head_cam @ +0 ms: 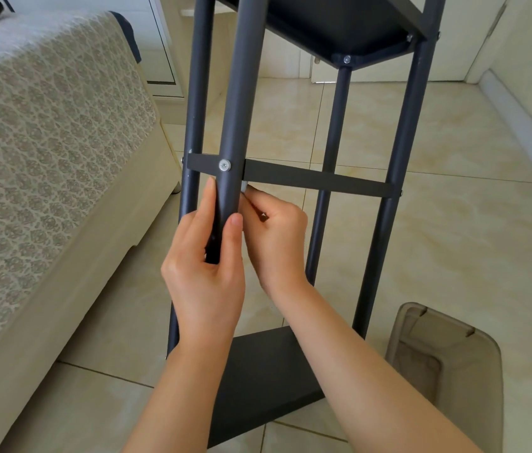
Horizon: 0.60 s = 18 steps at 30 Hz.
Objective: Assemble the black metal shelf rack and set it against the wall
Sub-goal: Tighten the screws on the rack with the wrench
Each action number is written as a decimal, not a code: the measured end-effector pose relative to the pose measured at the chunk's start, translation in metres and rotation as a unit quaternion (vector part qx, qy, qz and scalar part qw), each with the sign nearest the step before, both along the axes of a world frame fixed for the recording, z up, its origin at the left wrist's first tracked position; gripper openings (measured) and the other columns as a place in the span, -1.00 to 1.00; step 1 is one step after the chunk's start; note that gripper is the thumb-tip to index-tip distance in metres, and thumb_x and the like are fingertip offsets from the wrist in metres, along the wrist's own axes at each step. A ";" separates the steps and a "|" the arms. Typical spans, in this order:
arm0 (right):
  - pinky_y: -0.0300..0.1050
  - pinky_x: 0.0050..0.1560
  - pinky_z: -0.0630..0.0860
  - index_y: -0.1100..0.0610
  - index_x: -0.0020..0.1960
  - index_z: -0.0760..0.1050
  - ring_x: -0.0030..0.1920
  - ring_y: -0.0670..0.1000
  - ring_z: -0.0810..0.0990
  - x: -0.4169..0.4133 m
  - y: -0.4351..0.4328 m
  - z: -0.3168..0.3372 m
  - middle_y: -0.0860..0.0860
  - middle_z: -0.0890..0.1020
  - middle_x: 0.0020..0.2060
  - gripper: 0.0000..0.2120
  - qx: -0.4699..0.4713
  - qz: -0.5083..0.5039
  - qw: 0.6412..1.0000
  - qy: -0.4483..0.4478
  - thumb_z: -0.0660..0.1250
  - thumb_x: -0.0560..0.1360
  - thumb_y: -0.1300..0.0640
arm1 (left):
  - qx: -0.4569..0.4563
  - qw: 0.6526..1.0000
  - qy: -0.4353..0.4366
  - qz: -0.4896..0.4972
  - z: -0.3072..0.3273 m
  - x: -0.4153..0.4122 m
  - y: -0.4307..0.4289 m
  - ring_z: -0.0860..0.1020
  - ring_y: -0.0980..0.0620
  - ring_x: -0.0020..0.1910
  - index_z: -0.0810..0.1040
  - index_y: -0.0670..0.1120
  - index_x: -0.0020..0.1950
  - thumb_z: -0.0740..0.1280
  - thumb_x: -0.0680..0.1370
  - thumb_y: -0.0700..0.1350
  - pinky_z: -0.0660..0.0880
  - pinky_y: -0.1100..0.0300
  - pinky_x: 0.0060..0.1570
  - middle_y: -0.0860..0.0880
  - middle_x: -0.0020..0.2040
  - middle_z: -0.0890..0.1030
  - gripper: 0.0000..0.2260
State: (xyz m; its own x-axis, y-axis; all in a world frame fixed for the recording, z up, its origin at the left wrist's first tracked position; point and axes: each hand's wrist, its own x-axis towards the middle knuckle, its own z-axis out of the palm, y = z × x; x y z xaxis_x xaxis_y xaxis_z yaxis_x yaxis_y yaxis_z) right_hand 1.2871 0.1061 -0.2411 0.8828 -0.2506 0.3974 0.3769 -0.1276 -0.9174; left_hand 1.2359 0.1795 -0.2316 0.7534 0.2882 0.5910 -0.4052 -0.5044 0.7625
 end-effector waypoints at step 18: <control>0.04 -0.25 0.56 0.28 -0.13 0.64 -0.34 0.03 0.58 0.000 -0.004 -0.006 0.08 0.64 -0.35 -0.80 0.007 -0.006 1.000 -0.001 0.33 0.59 0.20 | 0.010 1.000 0.004 -0.007 -0.003 0.002 -0.001 0.54 0.02 -0.28 0.33 0.17 0.45 0.28 0.63 -0.04 0.52 0.25 -0.21 0.10 -0.18 0.49 -0.61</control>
State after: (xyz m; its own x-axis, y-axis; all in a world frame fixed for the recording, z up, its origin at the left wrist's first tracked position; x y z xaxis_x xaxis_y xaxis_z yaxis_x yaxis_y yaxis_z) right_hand 1.2867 0.1018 -0.2470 0.8791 -0.2663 0.3952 0.3768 -0.1192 -0.9186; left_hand 1.2378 0.1783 -0.2347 0.7621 0.2654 0.5906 -0.4060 -0.5147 0.7551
